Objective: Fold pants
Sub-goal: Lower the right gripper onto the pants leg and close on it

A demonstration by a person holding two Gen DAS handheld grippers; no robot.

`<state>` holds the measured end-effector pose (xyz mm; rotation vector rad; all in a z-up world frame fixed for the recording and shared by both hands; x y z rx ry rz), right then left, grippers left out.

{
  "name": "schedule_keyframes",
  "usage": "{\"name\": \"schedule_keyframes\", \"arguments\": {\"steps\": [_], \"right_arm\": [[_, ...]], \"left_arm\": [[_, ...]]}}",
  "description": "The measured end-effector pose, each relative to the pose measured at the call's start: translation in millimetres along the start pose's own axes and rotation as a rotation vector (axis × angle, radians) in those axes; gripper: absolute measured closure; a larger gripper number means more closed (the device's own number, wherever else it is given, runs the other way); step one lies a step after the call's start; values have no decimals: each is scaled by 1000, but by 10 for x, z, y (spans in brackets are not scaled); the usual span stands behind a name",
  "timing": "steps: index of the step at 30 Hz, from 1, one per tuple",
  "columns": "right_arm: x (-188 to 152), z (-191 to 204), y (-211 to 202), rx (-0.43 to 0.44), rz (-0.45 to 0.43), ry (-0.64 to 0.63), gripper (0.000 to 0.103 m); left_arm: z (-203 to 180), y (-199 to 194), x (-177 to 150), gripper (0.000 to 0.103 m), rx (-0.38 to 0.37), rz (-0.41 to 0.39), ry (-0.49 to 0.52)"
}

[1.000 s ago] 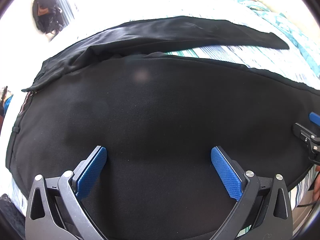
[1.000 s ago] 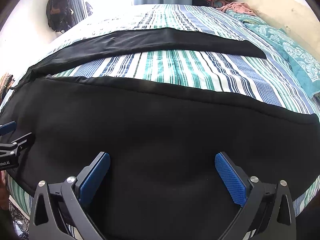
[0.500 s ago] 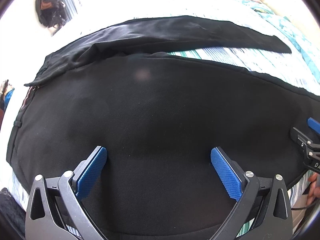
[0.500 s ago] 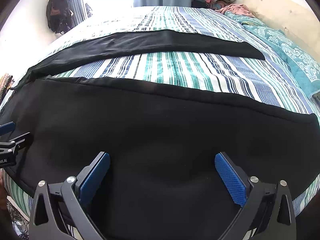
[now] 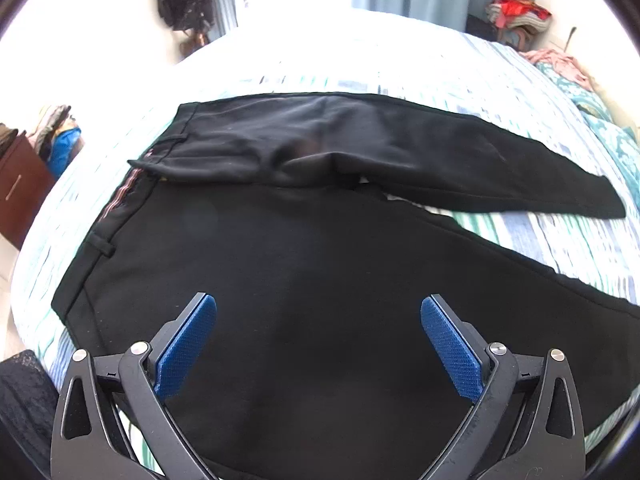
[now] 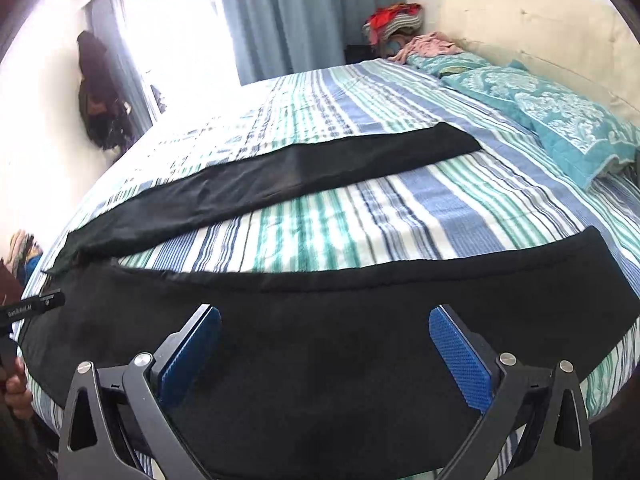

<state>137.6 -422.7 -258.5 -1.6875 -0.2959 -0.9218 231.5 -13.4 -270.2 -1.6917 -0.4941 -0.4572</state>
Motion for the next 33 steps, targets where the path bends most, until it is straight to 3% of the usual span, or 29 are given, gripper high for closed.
{"name": "schedule_keyframes", "arguments": {"steps": [4, 7, 9, 12, 13, 14, 20, 24, 26, 28, 30, 31, 32, 33], "right_arm": [[220, -319, 66, -4, 1, 121, 0], [604, -440, 330, 36, 23, 93, 0], [905, -527, 640, 48, 72, 41, 0], [1386, -760, 1250, 45, 171, 36, 0], [1542, -862, 1469, 26, 204, 37, 0], [1698, -958, 1681, 15, 233, 41, 0], [2491, -1304, 2773, -33, 340, 62, 0], [2742, -1217, 3283, -97, 378, -53, 5], [2768, -1176, 3467, -114, 395, -102, 26], [2708, -1175, 3626, -116, 438, -123, 39], [2615, -1173, 3708, -98, 480, -132, 68], [2621, -1200, 3682, -114, 462, -143, 86], [2651, -1213, 3610, -110, 421, -147, 97], [2685, -1203, 3490, -78, 378, -141, 97]], "left_arm": [[157, 103, 125, 0, 23, -4, -3], [237, 226, 356, 0, 28, -44, -6], [278, 423, 421, 0, 29, -29, -3], [380, 780, 262, 0, 37, 44, 0], [393, 751, 261, 0, 15, -19, -11], [388, 737, 248, 0, 10, -32, -13], [374, 756, 229, 0, 20, -46, -4], [374, 768, 236, 0, 24, -58, 0], [371, 782, 247, 0, 26, -61, 2], [368, 788, 253, 0, 28, -62, 4], [368, 788, 254, 0, 28, -64, 4], [367, 787, 253, 0, 28, -64, 4], [368, 787, 252, 0, 28, -63, 4], [368, 787, 252, 0, 29, -63, 4]]}}
Point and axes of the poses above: each gripper's, at about its wrist camera, not at the fingertips, and y roughly the way its jaws point, z to its left, x to its top, the point moved 9 cm from there along y, roughly the way its jaws point, and after that the axes turned 13 degrees about -x, right-handed, at the moved point
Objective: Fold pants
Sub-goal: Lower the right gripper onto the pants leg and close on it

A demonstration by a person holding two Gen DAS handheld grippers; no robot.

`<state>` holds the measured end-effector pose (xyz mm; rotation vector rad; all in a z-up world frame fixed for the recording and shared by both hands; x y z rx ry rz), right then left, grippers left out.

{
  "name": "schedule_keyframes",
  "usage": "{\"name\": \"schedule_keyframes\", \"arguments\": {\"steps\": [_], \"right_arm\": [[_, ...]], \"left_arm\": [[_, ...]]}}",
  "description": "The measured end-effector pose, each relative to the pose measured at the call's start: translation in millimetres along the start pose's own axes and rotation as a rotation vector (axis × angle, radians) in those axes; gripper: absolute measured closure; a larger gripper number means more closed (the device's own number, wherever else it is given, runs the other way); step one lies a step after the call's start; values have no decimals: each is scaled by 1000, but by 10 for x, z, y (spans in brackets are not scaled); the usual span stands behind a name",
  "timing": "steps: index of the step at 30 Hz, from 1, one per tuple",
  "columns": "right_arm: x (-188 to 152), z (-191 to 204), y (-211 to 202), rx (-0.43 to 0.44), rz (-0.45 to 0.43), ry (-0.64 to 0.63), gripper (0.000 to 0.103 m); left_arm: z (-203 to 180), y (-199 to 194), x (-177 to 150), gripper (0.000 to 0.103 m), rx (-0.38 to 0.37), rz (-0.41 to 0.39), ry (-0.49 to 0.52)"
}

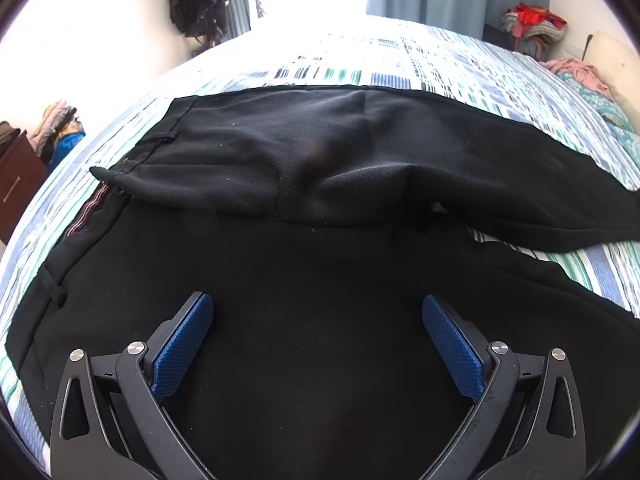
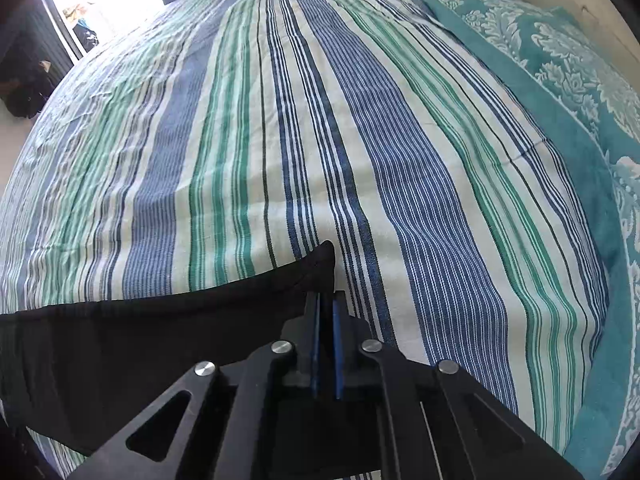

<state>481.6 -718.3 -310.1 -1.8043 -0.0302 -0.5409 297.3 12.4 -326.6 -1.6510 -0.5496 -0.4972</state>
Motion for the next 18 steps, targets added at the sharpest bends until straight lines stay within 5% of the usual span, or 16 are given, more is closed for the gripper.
{"name": "schedule_keyframes", "arguments": {"steps": [4, 9, 16, 18], "right_arm": [[-292, 58, -835, 94, -181, -57, 98], [-1353, 123, -1871, 186, -291, -91, 99], [-2845, -340, -1653, 31, -50, 101, 96], [-3031, -430, -1652, -30, -37, 130, 86]], "left_arm": [[1, 1, 2, 0, 1, 0, 1], [-1, -3, 13, 0, 14, 4, 8], [1, -5, 16, 0, 20, 7, 10], [3, -3, 19, 0, 22, 7, 11]]}}
Point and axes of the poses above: each gripper's, at about its wrist camera, not at the fingertips, and y roughly the way its jaws point, z to its left, x to its top, the point moved 9 cm from there along y, roughly the way its jaws point, and after that the axes turned 13 degrees about -x, right-handed, at the moved point
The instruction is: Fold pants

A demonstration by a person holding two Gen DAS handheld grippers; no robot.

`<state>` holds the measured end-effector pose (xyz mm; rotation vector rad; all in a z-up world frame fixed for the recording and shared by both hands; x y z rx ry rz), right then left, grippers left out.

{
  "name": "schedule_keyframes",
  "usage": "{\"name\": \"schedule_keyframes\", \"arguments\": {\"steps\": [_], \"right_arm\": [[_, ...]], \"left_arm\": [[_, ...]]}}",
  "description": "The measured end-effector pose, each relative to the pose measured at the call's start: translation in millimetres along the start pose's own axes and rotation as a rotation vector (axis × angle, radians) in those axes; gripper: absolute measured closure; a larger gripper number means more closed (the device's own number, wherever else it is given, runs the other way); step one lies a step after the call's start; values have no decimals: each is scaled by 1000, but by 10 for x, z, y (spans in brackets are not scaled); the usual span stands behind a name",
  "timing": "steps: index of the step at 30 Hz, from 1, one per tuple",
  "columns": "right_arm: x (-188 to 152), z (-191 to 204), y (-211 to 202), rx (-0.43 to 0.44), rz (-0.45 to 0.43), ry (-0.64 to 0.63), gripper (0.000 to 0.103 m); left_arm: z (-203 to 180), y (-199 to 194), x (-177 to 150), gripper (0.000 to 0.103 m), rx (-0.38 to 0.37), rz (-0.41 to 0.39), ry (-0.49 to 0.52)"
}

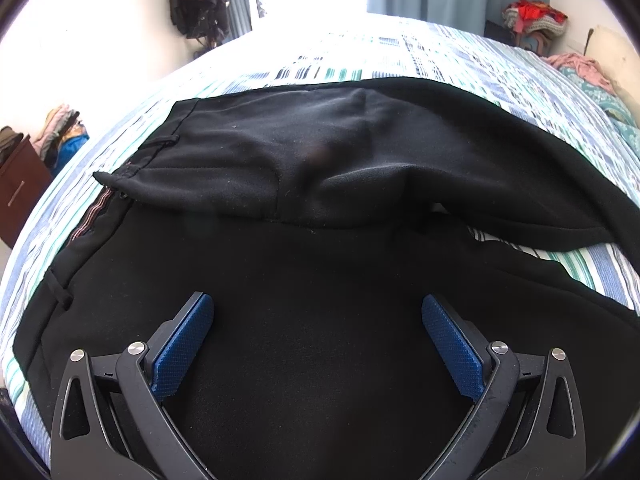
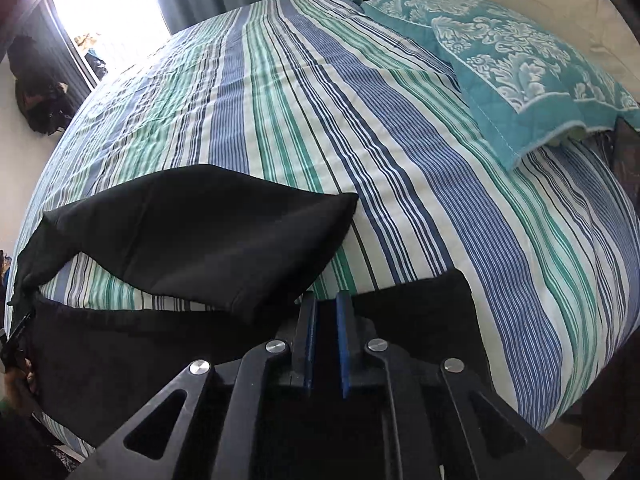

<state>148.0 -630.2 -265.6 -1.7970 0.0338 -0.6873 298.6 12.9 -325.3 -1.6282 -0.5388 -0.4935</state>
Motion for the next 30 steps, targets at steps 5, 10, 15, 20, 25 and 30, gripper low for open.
{"name": "schedule_keyframes", "arguments": {"steps": [5, 10, 15, 20, 25, 30], "right_arm": [[-189, -193, -396, -47, -100, 89, 37], [-309, 516, -464, 313, -51, 122, 37], [-333, 585, 59, 350, 55, 362, 37], [-246, 293, 191, 318, 25, 640, 42], [-229, 226, 332, 342, 50, 745, 84], [-131, 240, 255, 349, 4, 700, 97]], "left_arm": [[5, 2, 2, 0, -6, -4, -4], [8, -1, -2, 0, -7, -5, -4], [10, -1, -2, 0, -7, -5, -4], [9, 0, 0, 0, -7, -5, -4], [9, -4, -4, 0, -3, -2, -2], [3, -5, 6, 0, 10, 13, 0]]}}
Point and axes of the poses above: each gripper's, at about its wrist camera, not at the fingertips, and y roughly the way its jaws point, z to its left, x to its top, the point moved 9 cm from there along y, roughly the way its jaws point, and after that the axes turned 13 degrees about -x, right-handed, at the moved point
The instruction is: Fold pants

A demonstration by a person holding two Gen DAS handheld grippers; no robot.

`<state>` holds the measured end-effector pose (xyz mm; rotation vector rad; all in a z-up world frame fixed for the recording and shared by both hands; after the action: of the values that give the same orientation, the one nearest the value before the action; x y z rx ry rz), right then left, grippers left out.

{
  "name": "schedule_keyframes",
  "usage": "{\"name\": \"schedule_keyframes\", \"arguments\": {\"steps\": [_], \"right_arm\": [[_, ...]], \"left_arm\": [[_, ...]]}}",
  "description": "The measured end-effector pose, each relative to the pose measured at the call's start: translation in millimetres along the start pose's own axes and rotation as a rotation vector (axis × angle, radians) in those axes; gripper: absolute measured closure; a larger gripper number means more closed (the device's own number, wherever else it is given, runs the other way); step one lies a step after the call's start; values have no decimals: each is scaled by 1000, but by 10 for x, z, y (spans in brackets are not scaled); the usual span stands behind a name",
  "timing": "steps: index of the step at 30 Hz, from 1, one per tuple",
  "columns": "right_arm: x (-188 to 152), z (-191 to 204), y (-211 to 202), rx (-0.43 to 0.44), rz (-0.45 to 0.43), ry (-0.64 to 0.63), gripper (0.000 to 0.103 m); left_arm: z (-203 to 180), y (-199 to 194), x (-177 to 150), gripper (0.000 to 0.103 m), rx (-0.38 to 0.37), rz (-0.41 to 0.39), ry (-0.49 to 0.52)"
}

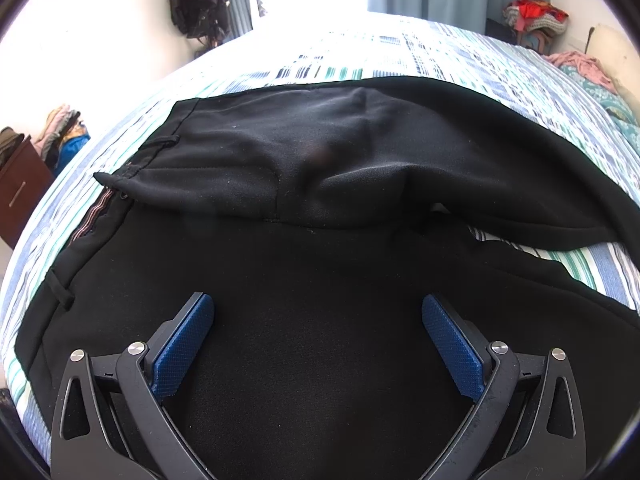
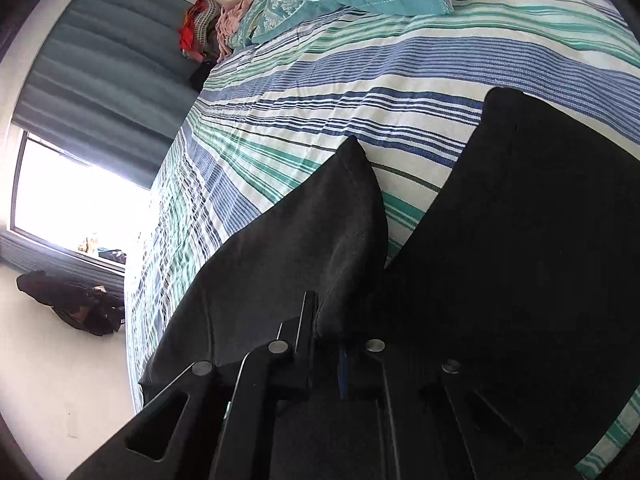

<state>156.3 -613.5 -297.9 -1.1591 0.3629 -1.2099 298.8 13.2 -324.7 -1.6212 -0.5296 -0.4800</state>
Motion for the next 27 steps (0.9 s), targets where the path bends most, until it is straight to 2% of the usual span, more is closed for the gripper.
{"name": "schedule_keyframes", "arguments": {"steps": [2, 4, 6, 8, 10, 12, 15, 20, 22, 23, 24, 27], "right_arm": [[44, 192, -214, 63, -42, -40, 97], [94, 453, -543, 129, -95, -112, 97], [136, 697, -888, 180, -152, -191, 97], [156, 894, -1188, 210, -203, -274, 97], [143, 1048, -1418, 235, -235, -337, 97], [101, 1147, -1594, 255, -253, -387, 97], [19, 1236, -1746, 286, -254, -430, 97], [-74, 1211, -2019, 359, -248, -438, 97], [-80, 1207, -2134, 405, -250, -434, 97], [-72, 1204, -2186, 428, -251, -434, 97], [-62, 1190, -2238, 436, -255, -435, 97], [-15, 1110, -2174, 387, -254, -464, 97]], "left_arm": [[-15, -26, 24, 0, 20, 42, 0], [-80, -74, 76, 0, 18, 128, 7], [-255, -107, 205, 0, -93, 176, 12], [-417, -141, 485, 0, -182, 149, -21], [-566, -78, 838, 0, -273, 131, -85], [-672, 112, 1144, 0, -347, 153, -168], [-714, 490, 1422, 1, -359, 198, -267], [-733, 890, 1527, 3, -363, 269, -398], [-726, 948, 1522, 35, -361, 287, -415], [-717, 970, 1498, 83, -354, 312, -412], [-710, 961, 1473, 97, -360, 336, -416], [-662, 653, 1560, 97, -397, 273, -402]]}}
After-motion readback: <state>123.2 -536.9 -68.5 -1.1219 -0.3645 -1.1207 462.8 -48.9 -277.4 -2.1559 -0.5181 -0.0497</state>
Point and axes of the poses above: each gripper's, at about its wrist camera, not at the fingertips, and y roughly the way its jaws point, z to its left, x to its top, the point moved 9 cm from there along y, roughly the way its jaws point, and after that the axes turned 13 degrees about -x, right-handed, at the moved point
